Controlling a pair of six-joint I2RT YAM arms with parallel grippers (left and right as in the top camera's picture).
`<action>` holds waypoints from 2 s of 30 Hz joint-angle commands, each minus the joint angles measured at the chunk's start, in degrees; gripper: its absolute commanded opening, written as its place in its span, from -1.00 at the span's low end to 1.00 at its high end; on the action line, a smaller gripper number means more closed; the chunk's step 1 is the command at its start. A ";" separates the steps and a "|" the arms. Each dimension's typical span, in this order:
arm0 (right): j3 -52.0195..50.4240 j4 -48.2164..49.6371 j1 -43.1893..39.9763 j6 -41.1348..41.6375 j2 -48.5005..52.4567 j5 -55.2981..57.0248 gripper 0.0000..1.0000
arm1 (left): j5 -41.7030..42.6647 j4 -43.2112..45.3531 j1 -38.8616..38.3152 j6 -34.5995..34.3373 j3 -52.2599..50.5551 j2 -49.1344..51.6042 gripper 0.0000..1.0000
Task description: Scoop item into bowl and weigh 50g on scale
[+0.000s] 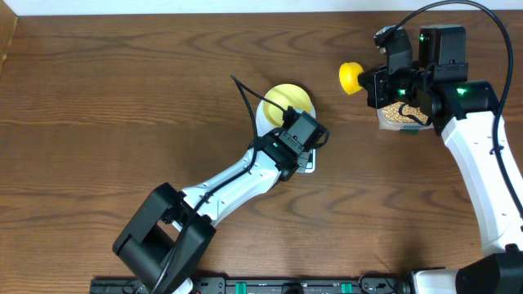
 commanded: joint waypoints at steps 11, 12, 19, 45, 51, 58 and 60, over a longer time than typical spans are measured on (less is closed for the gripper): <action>1.11 -0.15 -0.17 0.09 -0.09 -0.76 -0.98 | 1.18 0.44 0.02 -0.50 -0.57 3.26 -0.85; 1.11 -0.17 -0.17 0.09 -0.09 -0.76 -0.98 | 1.18 0.57 0.00 -0.50 -0.57 3.26 -0.85; 1.11 -0.20 -0.26 0.07 -0.09 -0.72 -0.98 | 2.08 1.90 0.02 -0.66 -0.57 5.11 -0.85; 1.11 -0.66 -0.61 -0.55 -0.09 -0.09 -0.98 | 4.22 1.60 0.13 -0.72 -0.57 5.92 -0.85; 1.11 -0.81 -0.61 -0.55 -0.09 -0.09 -0.98 | 4.20 1.44 0.13 -0.94 -0.57 5.95 -0.85; 1.11 -1.09 -0.61 -0.57 -0.09 -0.09 -0.98 | 4.24 1.27 1.42 -2.75 -0.57 6.05 -0.85; 1.11 -1.09 -0.61 -0.57 -0.09 -0.09 -0.98 | 4.26 1.22 1.66 -3.30 -0.57 6.27 -0.85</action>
